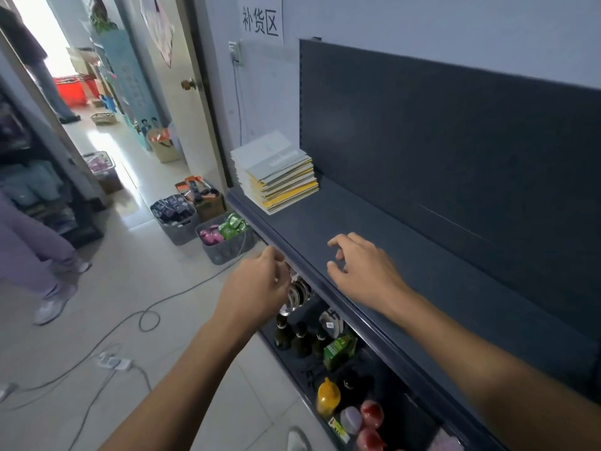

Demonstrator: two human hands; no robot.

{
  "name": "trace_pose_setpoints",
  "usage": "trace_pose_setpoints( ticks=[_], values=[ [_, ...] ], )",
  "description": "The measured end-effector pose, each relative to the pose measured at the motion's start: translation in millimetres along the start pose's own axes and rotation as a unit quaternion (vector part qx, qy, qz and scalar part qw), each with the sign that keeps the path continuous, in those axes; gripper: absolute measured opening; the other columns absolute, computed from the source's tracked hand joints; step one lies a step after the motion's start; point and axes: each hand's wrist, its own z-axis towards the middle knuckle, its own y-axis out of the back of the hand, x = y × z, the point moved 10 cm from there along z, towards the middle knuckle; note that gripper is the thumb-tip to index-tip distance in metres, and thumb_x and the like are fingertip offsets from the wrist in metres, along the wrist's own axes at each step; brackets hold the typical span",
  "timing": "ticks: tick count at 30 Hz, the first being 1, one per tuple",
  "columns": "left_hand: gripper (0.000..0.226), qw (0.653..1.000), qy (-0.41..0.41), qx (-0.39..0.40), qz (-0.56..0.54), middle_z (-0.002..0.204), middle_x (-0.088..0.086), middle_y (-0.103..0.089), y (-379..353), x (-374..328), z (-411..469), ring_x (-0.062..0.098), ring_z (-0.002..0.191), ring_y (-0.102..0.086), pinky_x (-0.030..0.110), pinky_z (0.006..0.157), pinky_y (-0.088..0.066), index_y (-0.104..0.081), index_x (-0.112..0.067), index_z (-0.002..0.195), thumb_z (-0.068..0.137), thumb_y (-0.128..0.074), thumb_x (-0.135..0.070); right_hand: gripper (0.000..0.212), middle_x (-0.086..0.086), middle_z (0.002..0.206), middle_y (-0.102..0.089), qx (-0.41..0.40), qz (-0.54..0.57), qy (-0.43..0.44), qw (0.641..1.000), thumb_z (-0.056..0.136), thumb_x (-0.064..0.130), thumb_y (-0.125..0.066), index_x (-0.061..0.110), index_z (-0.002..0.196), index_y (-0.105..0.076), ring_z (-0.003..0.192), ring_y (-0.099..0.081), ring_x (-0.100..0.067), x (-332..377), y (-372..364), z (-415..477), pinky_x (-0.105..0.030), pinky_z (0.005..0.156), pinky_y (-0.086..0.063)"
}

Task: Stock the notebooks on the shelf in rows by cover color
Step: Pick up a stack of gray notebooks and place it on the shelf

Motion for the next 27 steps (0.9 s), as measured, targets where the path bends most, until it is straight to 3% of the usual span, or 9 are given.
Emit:
trace_pose_setpoints(
  ticks=[7,17,27],
  values=[
    [0.024,1.0,-0.015,0.017,0.01,0.098,-0.009,-0.066,8.7,54.7,80.1,0.013,0.085,-0.063,0.038,0.076,-0.057,-0.057,-0.024,0.12,0.099,-0.048,-0.032,0.035,0.009,0.122,-0.055,0.0,0.023,0.011,1.0,0.1,0.036,-0.054,0.026,0.133,-0.054,0.092,-0.061,-0.015,19.6,-29.4,102.7,-0.04,0.085,-0.054],
    [0.02,1.0,-0.02,0.023,0.007,0.099,-0.01,-0.066,20.1,136.8,159.5,0.015,0.089,-0.063,0.039,0.076,-0.056,-0.058,-0.026,0.114,0.097,-0.049,-0.034,0.028,0.014,0.114,-0.053,0.012,0.024,-0.003,1.0,0.099,0.035,-0.054,0.027,0.125,-0.058,0.086,-0.06,-0.014,49.7,-68.4,204.1,-0.041,0.082,-0.055],
    [0.02,0.991,-0.115,0.069,-0.007,0.095,-0.005,-0.066,25.1,183.6,245.6,0.018,0.088,-0.062,0.041,0.076,-0.054,-0.06,-0.022,0.106,0.094,-0.048,-0.031,0.025,0.01,0.113,-0.057,-0.028,0.024,-0.124,0.992,0.098,0.033,-0.054,0.029,0.121,-0.059,0.092,-0.062,-0.017,64.2,-82.4,267.0,-0.04,0.086,-0.053]
  ],
)
